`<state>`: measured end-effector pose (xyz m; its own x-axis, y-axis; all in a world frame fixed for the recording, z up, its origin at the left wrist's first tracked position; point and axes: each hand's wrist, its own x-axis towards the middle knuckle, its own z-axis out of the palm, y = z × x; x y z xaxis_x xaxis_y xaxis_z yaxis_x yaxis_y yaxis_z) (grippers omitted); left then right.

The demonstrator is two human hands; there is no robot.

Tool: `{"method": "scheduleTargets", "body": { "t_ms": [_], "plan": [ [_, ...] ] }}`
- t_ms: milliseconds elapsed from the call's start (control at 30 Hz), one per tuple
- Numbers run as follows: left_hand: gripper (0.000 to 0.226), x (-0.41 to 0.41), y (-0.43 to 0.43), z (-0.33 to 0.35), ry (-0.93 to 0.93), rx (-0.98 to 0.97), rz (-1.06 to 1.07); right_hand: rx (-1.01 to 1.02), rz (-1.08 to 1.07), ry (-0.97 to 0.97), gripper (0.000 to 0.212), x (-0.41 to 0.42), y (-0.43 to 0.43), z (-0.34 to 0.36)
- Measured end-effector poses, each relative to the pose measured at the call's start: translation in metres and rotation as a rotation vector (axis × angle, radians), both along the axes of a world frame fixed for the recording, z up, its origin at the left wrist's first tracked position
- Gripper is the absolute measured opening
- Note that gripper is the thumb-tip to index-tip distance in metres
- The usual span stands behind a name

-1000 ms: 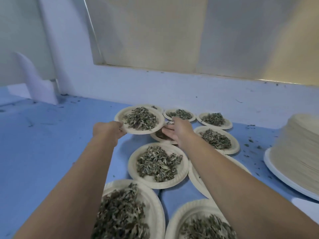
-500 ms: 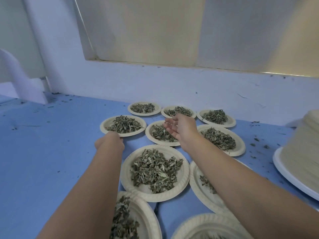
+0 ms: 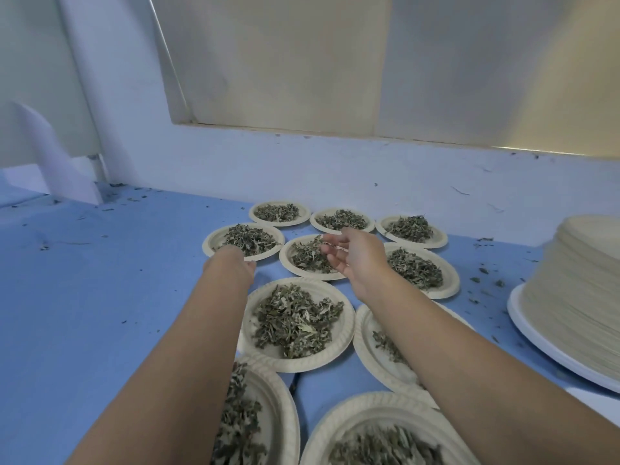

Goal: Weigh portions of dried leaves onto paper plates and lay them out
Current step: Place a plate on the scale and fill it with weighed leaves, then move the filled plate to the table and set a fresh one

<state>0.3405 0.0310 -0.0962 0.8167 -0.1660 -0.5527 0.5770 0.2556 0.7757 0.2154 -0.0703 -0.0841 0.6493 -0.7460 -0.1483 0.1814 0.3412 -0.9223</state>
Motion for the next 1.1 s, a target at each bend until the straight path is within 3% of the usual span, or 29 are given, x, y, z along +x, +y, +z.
{"method": "scheduleTargets", "body": {
  "t_ms": [33,100,167,233,467,600,733,867,967,1100],
  "plan": [
    [0.035,0.001,-0.001,0.003,0.021,-0.197,0.024,-0.003,-0.003,-0.002,0.021,-0.007,0.0,0.001],
    [0.035,-0.023,-0.004,0.011,-0.105,-0.191,-0.073,-0.015,-0.01,-0.003,0.021,-0.022,0.0,0.005],
    [0.018,-0.048,-0.007,0.021,-0.071,-0.217,-0.109,-0.028,-0.014,-0.011,0.018,-0.042,0.0,0.011],
    [0.017,-0.08,-0.013,0.032,-0.136,-0.252,-0.201,-0.077,-0.015,-0.018,0.015,-0.065,-0.002,0.018],
    [0.024,-0.191,-0.047,0.052,-0.252,-0.312,-0.397,-0.456,-0.048,0.061,0.017,-0.168,-0.017,0.037],
    [0.024,-0.249,-0.062,0.057,-0.288,-0.367,-0.479,-0.677,-0.195,0.112,0.015,-0.219,-0.034,0.047],
    [0.021,-0.289,-0.072,0.058,-0.27,-0.423,-0.519,-1.022,-0.387,0.287,0.014,-0.267,-0.058,0.051],
    [0.022,-0.31,-0.08,0.056,-0.234,-0.444,-0.514,-1.37,-0.491,0.614,0.02,-0.303,-0.078,0.052],
    [0.022,-0.318,-0.084,0.051,-0.222,-0.437,-0.523,-1.459,-0.43,0.797,0.028,-0.319,-0.088,0.05],
    [0.023,-0.323,-0.086,0.046,-0.212,-0.417,-0.524,-1.537,-0.331,0.856,0.032,-0.325,-0.09,0.048]
  ]
}}
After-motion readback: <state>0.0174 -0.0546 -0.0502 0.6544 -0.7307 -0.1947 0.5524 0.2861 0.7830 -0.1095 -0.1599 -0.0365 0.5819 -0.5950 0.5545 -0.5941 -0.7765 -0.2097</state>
